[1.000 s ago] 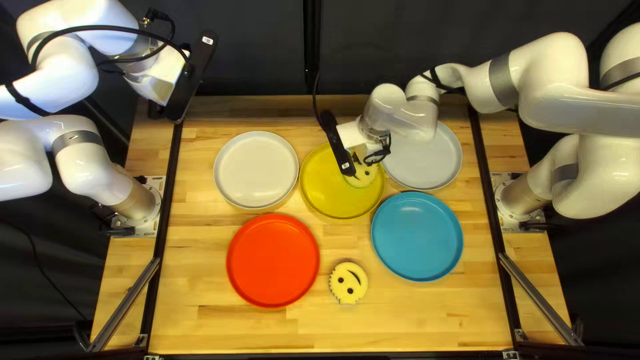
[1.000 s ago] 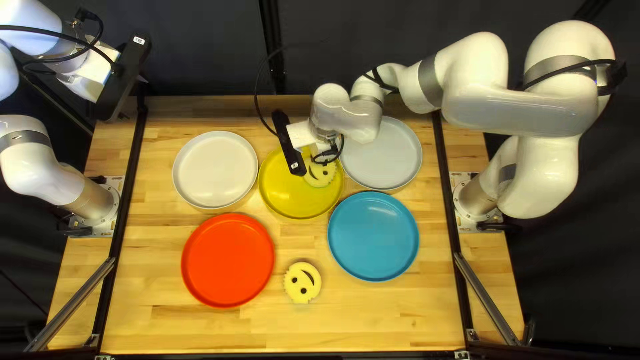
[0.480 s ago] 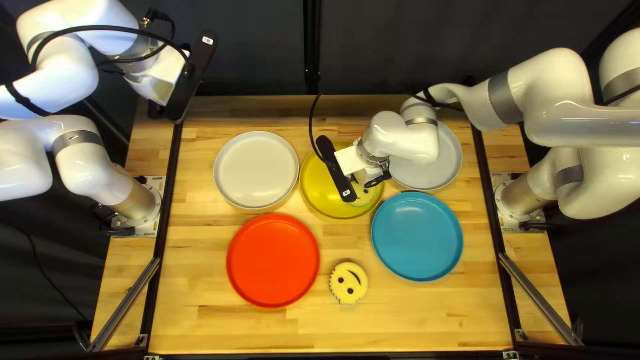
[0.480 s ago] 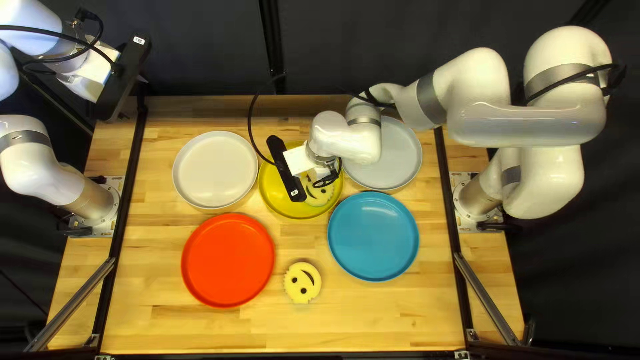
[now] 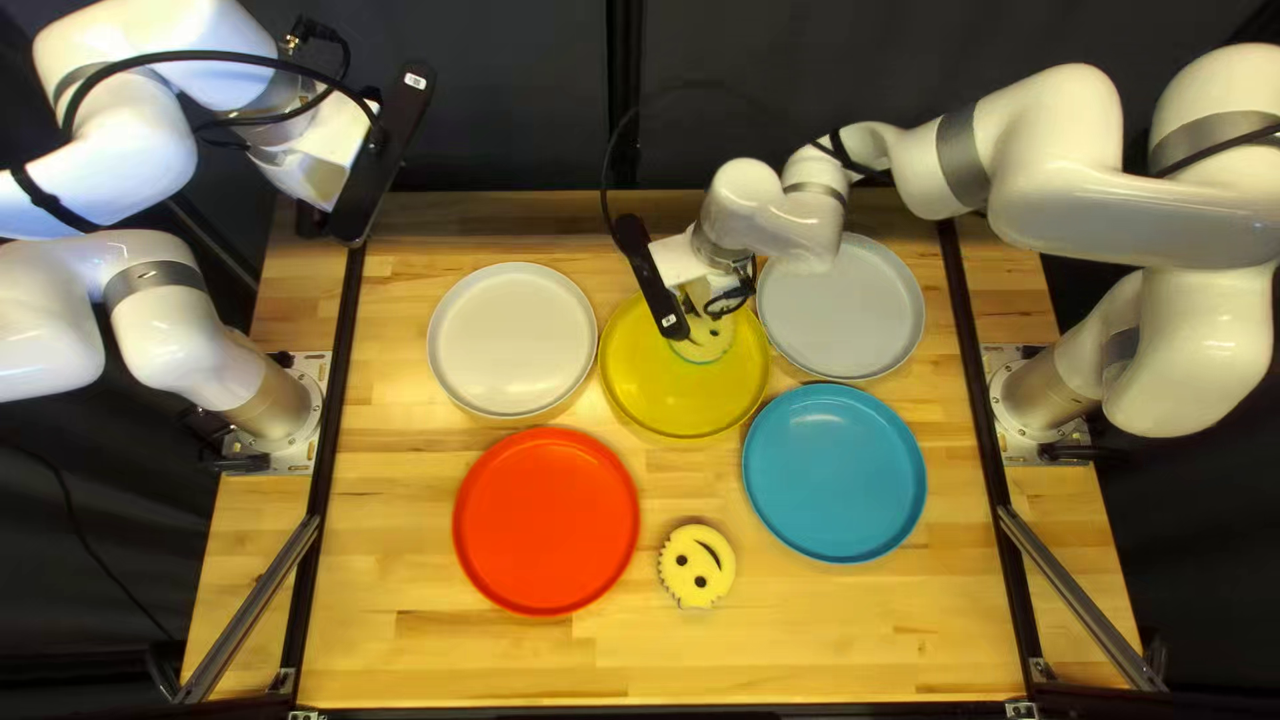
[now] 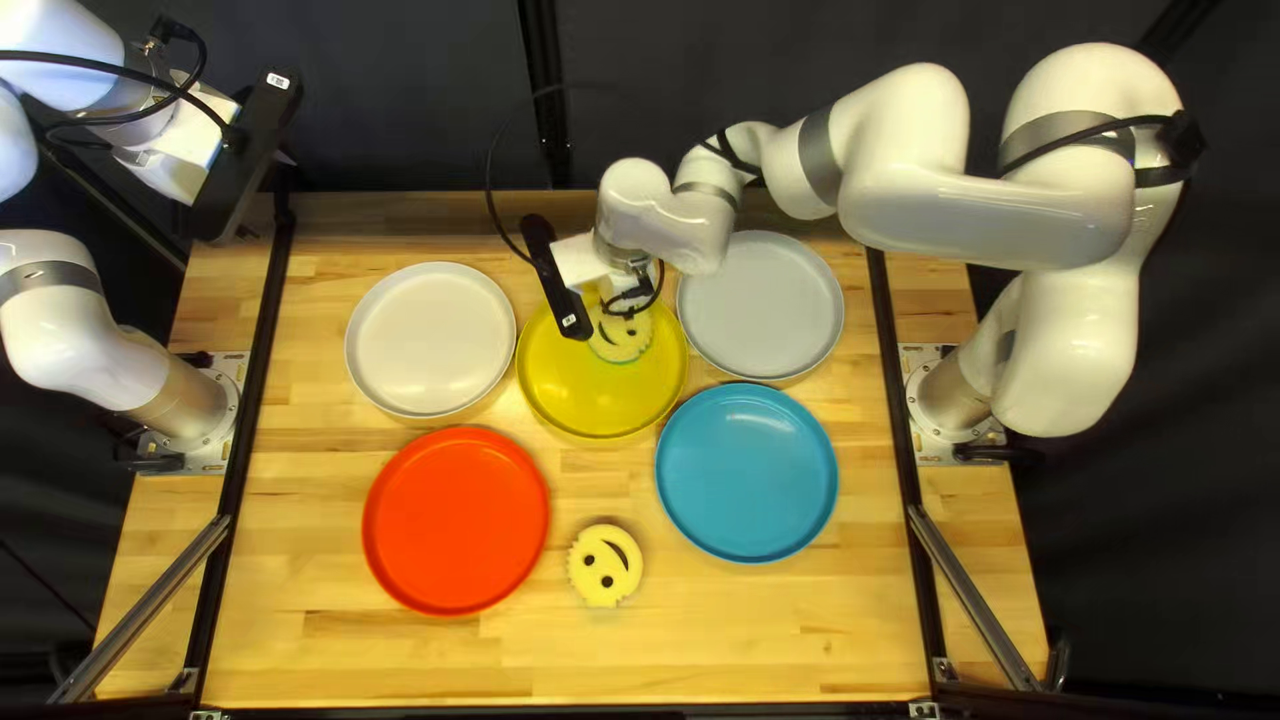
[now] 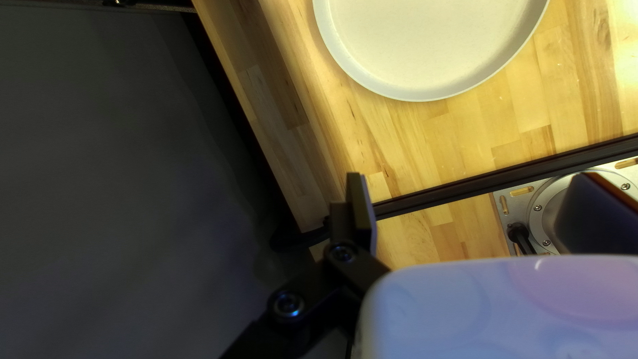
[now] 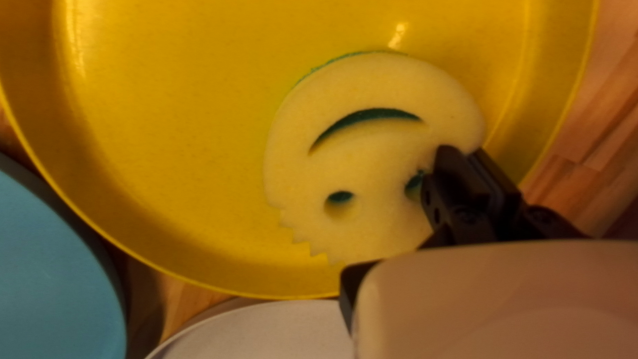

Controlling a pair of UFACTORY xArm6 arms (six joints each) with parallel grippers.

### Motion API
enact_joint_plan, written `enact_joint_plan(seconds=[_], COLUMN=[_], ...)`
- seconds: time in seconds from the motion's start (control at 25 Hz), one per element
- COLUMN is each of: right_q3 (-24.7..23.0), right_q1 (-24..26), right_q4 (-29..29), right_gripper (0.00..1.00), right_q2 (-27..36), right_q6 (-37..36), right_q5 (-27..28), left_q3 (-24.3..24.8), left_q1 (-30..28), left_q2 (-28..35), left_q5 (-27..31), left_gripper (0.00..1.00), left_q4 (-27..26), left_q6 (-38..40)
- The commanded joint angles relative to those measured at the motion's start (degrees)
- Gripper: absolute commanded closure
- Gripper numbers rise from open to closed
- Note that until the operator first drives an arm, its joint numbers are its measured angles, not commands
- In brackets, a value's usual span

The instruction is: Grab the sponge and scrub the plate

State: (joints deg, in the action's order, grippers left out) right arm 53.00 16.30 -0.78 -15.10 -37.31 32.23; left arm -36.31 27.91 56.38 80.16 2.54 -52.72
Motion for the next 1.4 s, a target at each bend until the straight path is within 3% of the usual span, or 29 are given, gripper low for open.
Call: enact_joint_plan(seconds=[0.04, 0.28, 0.56, 1.08, 1.4], right_q3=[-3.39, -5.88, -3.45, 5.23, 6.05], right_q1=[-2.78, -7.87, -11.82, -1.34, -0.76], right_q4=[-1.26, -3.59, -5.35, -0.29, 0.52], right_gripper=[1.0, 1.0, 1.0, 1.0, 1.0], right_q2=[2.3, 3.85, 1.68, -3.57, -4.15], right_q6=[3.11, 8.57, 11.68, -0.3, -0.59], right_q5=[-1.61, -2.96, -2.83, 1.82, 2.44], left_q3=[0.0, 0.0, 0.0, 0.0, 0.0], left_q1=[0.0, 0.0, 0.0, 0.0, 0.0], left_q2=[0.0, 0.0, 0.0, 0.0, 0.0], left_q5=[0.0, 0.0, 0.0, 0.0, 0.0], left_gripper=[0.0, 0.0, 0.0, 0.0, 0.0], left_q4=[0.0, 0.0, 0.0, 0.0, 0.0], left_q6=[0.0, 0.0, 0.0, 0.0, 0.0])
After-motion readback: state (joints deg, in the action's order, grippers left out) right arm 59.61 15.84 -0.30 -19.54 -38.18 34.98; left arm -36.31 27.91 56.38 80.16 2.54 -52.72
